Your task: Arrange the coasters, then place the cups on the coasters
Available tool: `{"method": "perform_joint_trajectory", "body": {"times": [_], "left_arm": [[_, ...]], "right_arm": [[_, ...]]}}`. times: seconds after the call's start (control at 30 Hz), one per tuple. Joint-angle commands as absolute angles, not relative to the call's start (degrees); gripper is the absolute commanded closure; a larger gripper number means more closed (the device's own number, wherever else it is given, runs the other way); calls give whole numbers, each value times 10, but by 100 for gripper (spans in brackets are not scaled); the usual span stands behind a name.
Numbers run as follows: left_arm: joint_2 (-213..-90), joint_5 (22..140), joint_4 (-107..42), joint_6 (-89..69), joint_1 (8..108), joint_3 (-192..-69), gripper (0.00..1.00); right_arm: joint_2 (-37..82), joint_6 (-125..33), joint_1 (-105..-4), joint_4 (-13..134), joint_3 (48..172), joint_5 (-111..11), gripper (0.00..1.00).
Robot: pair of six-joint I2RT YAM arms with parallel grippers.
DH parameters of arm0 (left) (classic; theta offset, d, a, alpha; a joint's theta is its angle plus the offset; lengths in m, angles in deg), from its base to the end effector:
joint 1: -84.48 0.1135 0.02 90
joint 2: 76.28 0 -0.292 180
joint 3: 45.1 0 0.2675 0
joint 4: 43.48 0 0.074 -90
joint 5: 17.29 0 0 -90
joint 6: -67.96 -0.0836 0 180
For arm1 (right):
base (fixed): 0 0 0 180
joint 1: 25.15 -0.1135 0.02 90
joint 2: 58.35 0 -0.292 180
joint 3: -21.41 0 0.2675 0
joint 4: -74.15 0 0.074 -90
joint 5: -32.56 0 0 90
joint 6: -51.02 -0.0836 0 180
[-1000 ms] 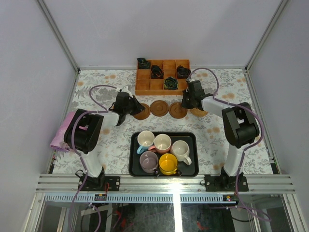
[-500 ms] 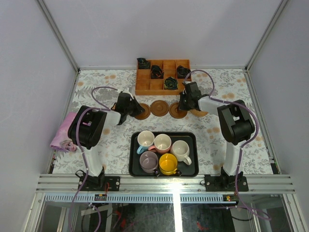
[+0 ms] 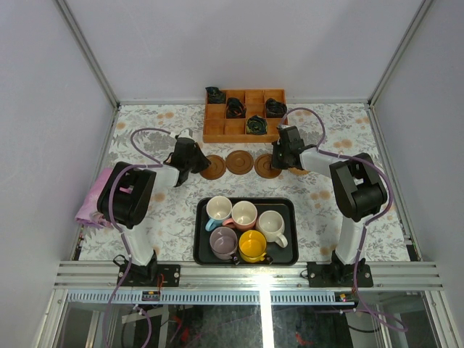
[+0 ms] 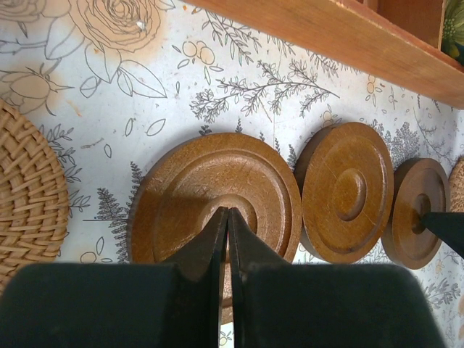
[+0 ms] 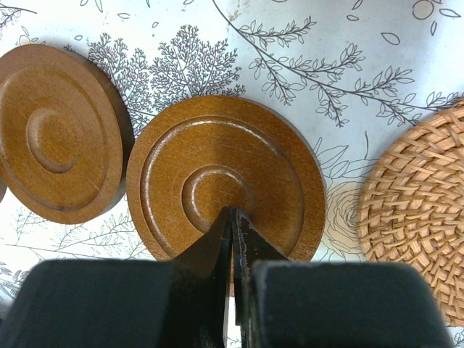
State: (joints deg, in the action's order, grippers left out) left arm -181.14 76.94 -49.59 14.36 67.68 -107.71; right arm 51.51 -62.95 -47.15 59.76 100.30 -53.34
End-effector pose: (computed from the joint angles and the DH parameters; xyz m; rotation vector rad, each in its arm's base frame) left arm 0.4003 -0.1273 0.1231 -0.3436 2.2387 -0.5898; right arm 0.4235 0.1775 0.1385 0.0060 2.4106 0.4658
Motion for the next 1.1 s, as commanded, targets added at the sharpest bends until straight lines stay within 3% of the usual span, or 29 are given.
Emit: {"method": "perform_joint_trajectory", "body": {"times": [0.0, 0.5, 1.07], "left_arm": [[-1797, 745, -485, 124, 681, -1079, 100], [-1796, 702, -459, 114, 697, -1087, 100], [-1807, 698, -449, 114, 715, -1108, 100]], "right_arm": [[485, -629, -475, 581, 1013, -552, 100], [464, -617, -484, 585, 1053, -516, 100], [565, -590, -539, 570, 1164, -470, 100]]}}
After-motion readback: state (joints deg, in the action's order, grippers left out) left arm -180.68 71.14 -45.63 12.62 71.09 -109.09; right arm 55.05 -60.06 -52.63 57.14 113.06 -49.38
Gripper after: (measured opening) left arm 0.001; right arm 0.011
